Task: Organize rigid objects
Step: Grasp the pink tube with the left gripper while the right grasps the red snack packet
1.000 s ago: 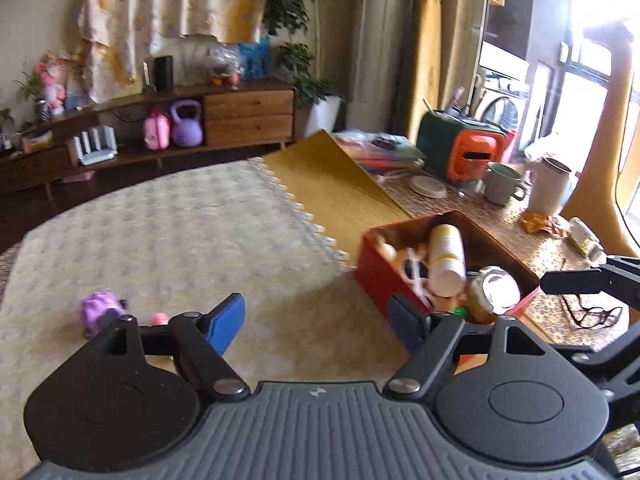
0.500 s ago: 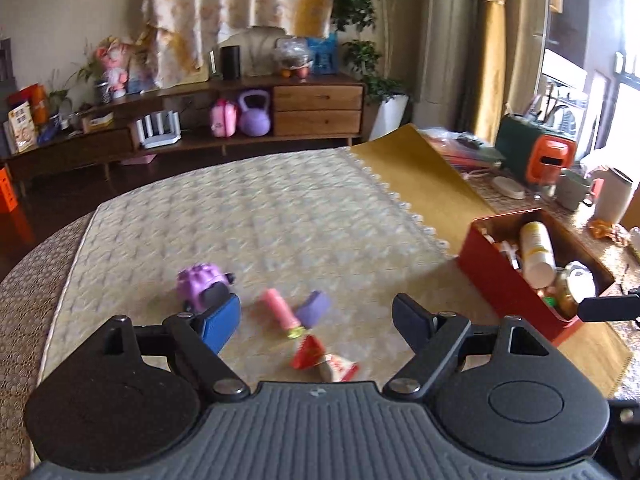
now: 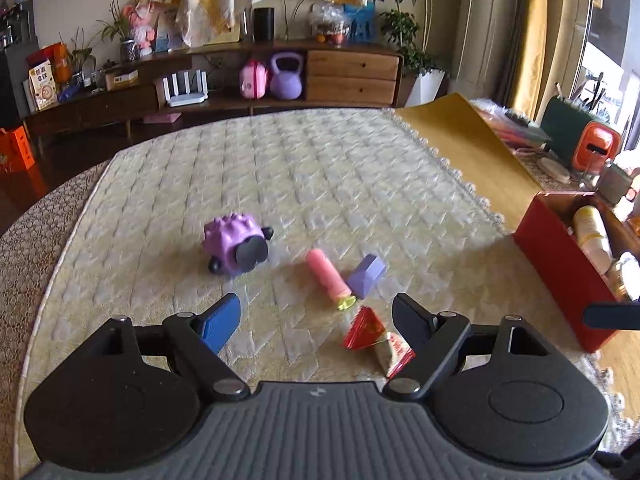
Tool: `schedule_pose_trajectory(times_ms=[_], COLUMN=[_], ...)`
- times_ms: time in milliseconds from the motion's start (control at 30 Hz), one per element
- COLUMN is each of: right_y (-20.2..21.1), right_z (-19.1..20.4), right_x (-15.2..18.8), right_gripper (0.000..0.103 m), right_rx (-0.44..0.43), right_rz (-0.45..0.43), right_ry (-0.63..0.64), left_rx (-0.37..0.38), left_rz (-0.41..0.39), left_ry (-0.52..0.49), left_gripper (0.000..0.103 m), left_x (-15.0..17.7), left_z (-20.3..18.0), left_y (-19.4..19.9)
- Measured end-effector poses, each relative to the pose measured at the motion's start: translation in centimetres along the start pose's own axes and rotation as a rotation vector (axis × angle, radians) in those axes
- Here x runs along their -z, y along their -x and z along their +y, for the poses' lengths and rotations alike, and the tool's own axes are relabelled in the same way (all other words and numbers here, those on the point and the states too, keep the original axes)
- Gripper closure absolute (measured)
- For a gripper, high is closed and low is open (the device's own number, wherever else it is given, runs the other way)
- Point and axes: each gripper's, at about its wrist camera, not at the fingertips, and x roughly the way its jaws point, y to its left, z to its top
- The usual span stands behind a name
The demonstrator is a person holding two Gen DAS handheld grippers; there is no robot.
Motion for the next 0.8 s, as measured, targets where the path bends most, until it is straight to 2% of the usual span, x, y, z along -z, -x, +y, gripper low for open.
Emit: schedule_pose_trajectory(times_ms=[367,800], right_y=[-4.1,-7.4], right_z=[0.6,0.9], right_x=[-1.0,-1.9], right_gripper=[0.01,0.03], right_rx=[-0.034,-0.063], right_rz=[0.022,0.045], right_ry=[0.041,0.052], left_rx=[-0.007,0.009], left_rz=[0.035,0.051], left_ry=[0.033,0.047], left_gripper=[0.02,0.02], left_x=[-0.4,-0.6], left_z=[-0.1,1.0], left_y=[-3.9,-6.3])
